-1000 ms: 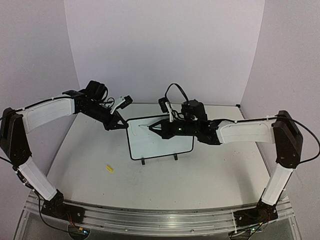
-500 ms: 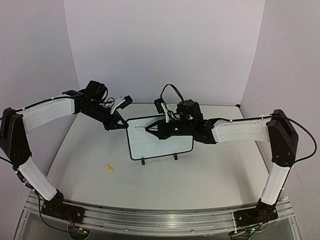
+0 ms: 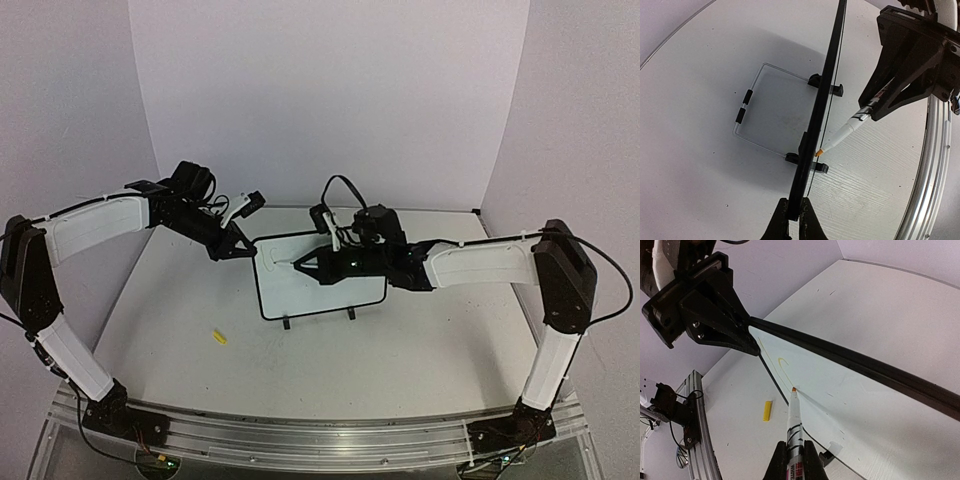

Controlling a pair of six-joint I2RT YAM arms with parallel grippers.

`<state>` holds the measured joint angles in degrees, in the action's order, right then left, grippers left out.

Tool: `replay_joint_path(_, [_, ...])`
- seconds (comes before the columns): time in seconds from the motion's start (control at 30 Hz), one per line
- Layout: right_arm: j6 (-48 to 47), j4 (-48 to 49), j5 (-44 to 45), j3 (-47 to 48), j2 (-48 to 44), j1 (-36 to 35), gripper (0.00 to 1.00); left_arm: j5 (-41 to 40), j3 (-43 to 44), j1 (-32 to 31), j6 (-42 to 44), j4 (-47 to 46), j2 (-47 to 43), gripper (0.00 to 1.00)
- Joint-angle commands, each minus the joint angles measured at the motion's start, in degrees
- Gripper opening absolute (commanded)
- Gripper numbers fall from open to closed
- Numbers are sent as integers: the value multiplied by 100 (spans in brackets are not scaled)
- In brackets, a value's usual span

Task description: Write a sentence on the whiteboard

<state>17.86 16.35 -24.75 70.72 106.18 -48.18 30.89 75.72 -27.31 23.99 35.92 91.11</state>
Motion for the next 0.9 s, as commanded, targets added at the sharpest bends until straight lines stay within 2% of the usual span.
replay_joint_path(0.0, [-84, 53, 484, -33, -303, 29, 0, -629, 83, 77, 184, 69, -78, 0])
replay_joint_path(0.3, [-150, 19, 567, 9, -554, 30, 0, -630, 93, 77, 178, 68, -75, 0])
replay_joint_path(0.87, [-160, -9, 306, 337, -269, 27, 0, -645, 93, 76, 177, 71, -54, 0])
